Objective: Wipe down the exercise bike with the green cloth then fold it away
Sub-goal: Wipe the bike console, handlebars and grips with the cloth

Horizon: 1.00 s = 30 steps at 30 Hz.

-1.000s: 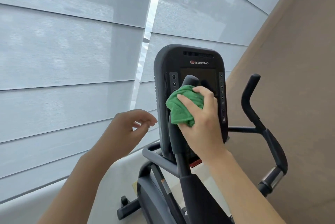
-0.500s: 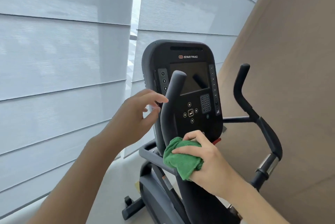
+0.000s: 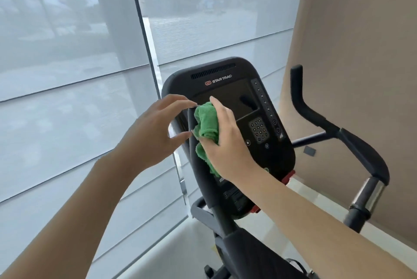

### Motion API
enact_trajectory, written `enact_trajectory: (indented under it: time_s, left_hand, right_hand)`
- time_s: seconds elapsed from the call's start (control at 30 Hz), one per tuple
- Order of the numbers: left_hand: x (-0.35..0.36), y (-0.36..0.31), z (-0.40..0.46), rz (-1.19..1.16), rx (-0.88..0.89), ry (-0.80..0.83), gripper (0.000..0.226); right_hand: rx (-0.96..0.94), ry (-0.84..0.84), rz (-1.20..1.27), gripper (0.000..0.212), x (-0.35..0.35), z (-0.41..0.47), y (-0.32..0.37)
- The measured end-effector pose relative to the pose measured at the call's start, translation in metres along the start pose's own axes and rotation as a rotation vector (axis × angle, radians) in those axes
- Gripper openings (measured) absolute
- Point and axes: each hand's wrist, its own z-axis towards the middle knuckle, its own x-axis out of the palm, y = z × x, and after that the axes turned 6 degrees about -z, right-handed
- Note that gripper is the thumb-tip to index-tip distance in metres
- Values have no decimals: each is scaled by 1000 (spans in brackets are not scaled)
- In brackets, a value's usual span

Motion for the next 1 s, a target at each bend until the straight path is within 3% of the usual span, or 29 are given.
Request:
enact_trajectory:
  time_s: [0.2,0.27,0.43,0.53,0.77,1.0]
  left_hand:
    - [-9,-2,9,-42,-3,17,51]
    - [-14,-3,14,-52,-15,20,45]
    - [-9,-9,23,-26,-39,-30,36]
    - [-5,-12,28,10,-43,-59,32]
    - [0,-17,25,159,-19,-56,26]
    - [7,-19,15,114,-50,-63,43]
  right_hand:
    - [202,156,434,92,-4,7,-3]
    - [269,197,536,87,-9,23,-7]
    - [148,2,330,36,8,24,-15]
    - [101,-2,257,34,15,6,-24]
    - [189,208,89,41,17,-48,-43]
    - [300,538,143,19,-25,-81,-52]
